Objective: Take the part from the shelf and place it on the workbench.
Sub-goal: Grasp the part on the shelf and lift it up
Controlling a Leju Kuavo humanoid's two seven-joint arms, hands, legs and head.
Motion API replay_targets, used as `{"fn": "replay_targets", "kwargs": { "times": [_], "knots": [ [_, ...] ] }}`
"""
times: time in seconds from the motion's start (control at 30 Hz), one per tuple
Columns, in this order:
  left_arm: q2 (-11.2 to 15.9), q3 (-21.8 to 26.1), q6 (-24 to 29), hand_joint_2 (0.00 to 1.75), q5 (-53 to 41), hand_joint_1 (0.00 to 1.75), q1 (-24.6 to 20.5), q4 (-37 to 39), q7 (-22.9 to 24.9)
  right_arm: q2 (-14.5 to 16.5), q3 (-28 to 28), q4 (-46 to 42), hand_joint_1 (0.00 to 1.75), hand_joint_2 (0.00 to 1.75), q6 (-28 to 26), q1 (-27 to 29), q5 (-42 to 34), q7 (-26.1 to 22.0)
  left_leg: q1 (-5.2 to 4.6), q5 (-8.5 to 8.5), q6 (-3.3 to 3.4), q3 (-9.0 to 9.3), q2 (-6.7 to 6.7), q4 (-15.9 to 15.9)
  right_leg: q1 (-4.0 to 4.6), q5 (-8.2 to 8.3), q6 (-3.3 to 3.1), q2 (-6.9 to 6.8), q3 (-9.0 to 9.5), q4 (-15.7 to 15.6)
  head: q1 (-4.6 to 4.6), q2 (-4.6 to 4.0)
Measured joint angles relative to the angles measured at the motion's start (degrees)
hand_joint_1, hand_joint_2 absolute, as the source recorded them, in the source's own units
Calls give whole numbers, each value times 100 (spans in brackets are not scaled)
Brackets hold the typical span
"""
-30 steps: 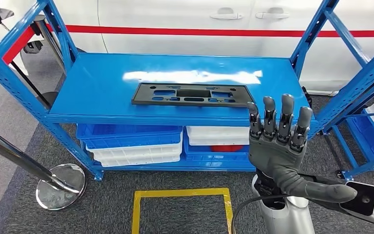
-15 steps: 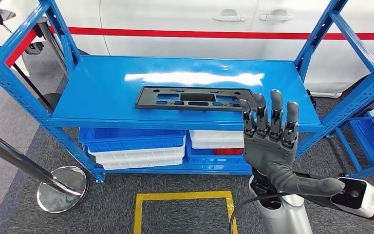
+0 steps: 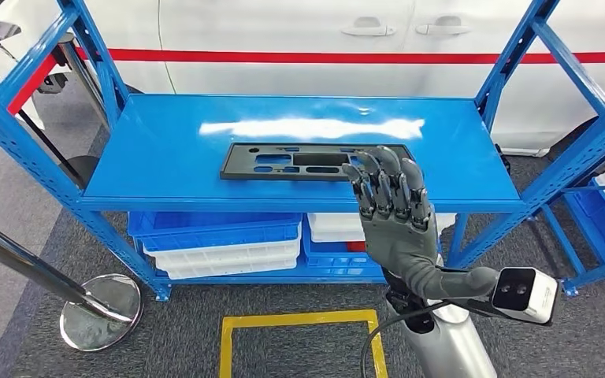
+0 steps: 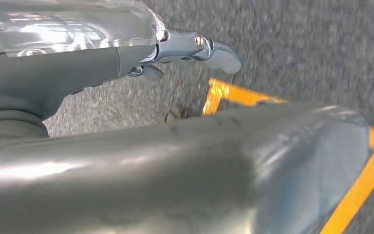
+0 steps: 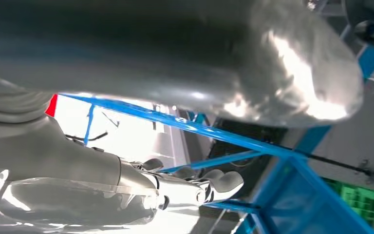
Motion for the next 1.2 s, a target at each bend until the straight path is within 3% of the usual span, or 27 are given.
{"fn": "replay_targets", "kwargs": {
  "times": [0.07, 0.1, 0.17, 0.2, 0.23, 0.27, 0.33, 0.37, 0.4, 0.47, 0.57, 0.63, 0.7, 0.73, 0.77, 0.87, 0.9, 0.93, 1.03, 1.1, 1.17, 1.2],
  "knots": [
    [3, 1, -3, 0, 3, 0, -5, 0, -17, -30, 42, 16, 0, 0, -40, -9, 9, 0, 6, -5, 74, 26, 10, -19, -22, -122, 53, -16, -83, 204, 0, 0],
    [4, 1, -5, 0, 8, 0, -7, 0, -25, -45, 62, 22, 0, 0, -63, -11, 15, 0, 11, -14, 103, 41, 17, -27, -31, -256, 77, -30, -223, 486, 1, 0],
    [7, 1, -10, 0, 21, 0, -5, 0, -38, -73, 104, 37, 0, 0, -116, 5, 29, 0, 2, -48, 133, 61, 27, -26, -41, -550, 112, -51, -676, 1289, 1, 0],
    [7, 1, -12, 0, 28, 0, -3, 0, -44, -85, 127, 44, 0, 0, -145, 22, 37, 0, -3, -68, 138, 76, 28, -26, -42, -610, 119, -55, -879, 1602, 0, 0],
    [7, 2, -14, 0, 32, 0, 0, 0, -49, -94, 150, 49, 0, 0, -175, 37, 47, 0, -7, -93, 138, 100, 28, -26, -40, -560, 113, -56, -986, 1715, -1, 0],
    [7, 2, -16, 0, 35, 0, 1, 0, -56, -100, 173, 49, 0, 0, -205, 48, 59, 0, -11, -121, 134, 138, 27, -26, -37, -396, 94, -57, -968, 1587, -1, 0],
    [3, 3, -22, 0, 36, 0, 3, 1, -67, -110, 214, 39, 0, 0, -249, 58, 85, 0, -15, -191, 116, 235, 26, -33, -11, 66, 17, -66, -650, 826, 1, 0],
    [0, 3, -27, 0, 36, 0, 2, 2, -73, -117, 227, 31, 0, 0, -263, 61, 93, 0, -21, -227, 94, 279, 25, -38, 16, 205, -29, -79, -470, 442, 1, 0],
    [-4, 3, -31, 0, 35, 0, 1, 3, -77, -124, 237, 20, 0, 0, -271, 65, 98, 0, -24, -257, 66, 308, 25, -51, 42, 260, -67, -91, -347, 183, 1, 0],
    [-8, 3, -37, 0, 34, 0, -2, 4, -82, -144, 248, -1, 0, 0, -276, 89, 103, 0, -27, -302, 1, 357, 29, -95, 76, 193, -116, -94, -266, 32, 1, 0],
    [-7, 3, -43, 0, 20, 0, -11, 4, -85, -169, 251, -67, 0, 0, -270, 145, 104, 0, -42, -399, -72, 419, 48, -20, 24, 151, -176, -67, -65, -132, -2, 0],
    [-7, 3, -46, 0, 9, 0, -10, 4, -87, -174, 250, -95, 0, 0, -263, 172, 104, 0, -37, -596, -93, 115, 47, 579, 18, 81, -217, -76, 116, -217, -3, 0],
    [-7, 2, -43, 0, -8, 0, 9, 4, -87, -176, 250, -96, 0, 0, -260, 215, 114, 0, -32, -764, -116, -427, 45, 1350, 31, -28, -243, -74, 244, -219, -3, 0],
    [-7, 2, -38, 0, -28, 0, 24, 4, -88, -177, 250, -96, 0, 0, -258, 243, 122, 0, -33, -716, -126, -620, 45, 1531, 35, -86, -244, -63, 317, -214, -3, 0],
    [-7, 1, -30, 0, -50, 0, 34, 4, -89, -178, 251, -96, 0, 0, -257, 265, 131, 0, -32, -539, -132, -705, 46, 1484, 35, -150, -238, -51, 400, -205, -3, 0],
    [-5, 0, 4, 0, -81, 0, 47, 5, -79, -181, 249, -96, 0, 0, -271, 300, 162, 0, -36, 303, -109, -483, 48, 494, 41, -398, -183, -21, 658, -158, -2, 0],
    [-5, -1, 14, 0, -79, 0, 42, 5, -70, -183, 248, -97, 0, 0, -284, 313, 185, 0, -42, 403, -81, -391, 47, 240, 47, -467, -153, -13, 695, -132, -2, 0],
    [-5, -1, 25, 0, -77, 0, 35, 6, -60, -186, 247, -96, 0, 0, -300, 328, 217, 2, -57, 398, -47, -348, 43, 129, 51, -513, -123, -8, 699, -114, -2, 0],
    [-5, -2, 52, 0, -90, 0, 16, 7, -39, -197, 248, -69, 0, 0, -368, 351, 329, 13, -71, 271, 58, -299, 30, 51, 37, -589, -33, -9, 697, -113, -2, 0],
    [-6, -4, 57, 0, -114, 0, 12, 7, -40, -211, 249, 0, 0, 87, -452, 331, 420, 31, -45, 233, 119, -227, 34, -7, 20, -752, 34, -32, 553, 199, -2, 0],
    [-8, -8, 54, 0, -139, 0, 2, 7, -57, -227, 254, 151, 0, 175, -613, 308, 573, 62, -39, 192, 154, -176, 38, -27, -9, -1011, 90, -52, 87, 961, -1, 0],
    [-9, -10, 49, 0, -145, 0, 0, 7, -71, -237, 265, 260, 0, 175, -773, 297, 725, 75, -39, 171, 159, -160, 37, -27, -24, -1090, 109, -54, -188, 1343, -2, 0]
  ]
}}
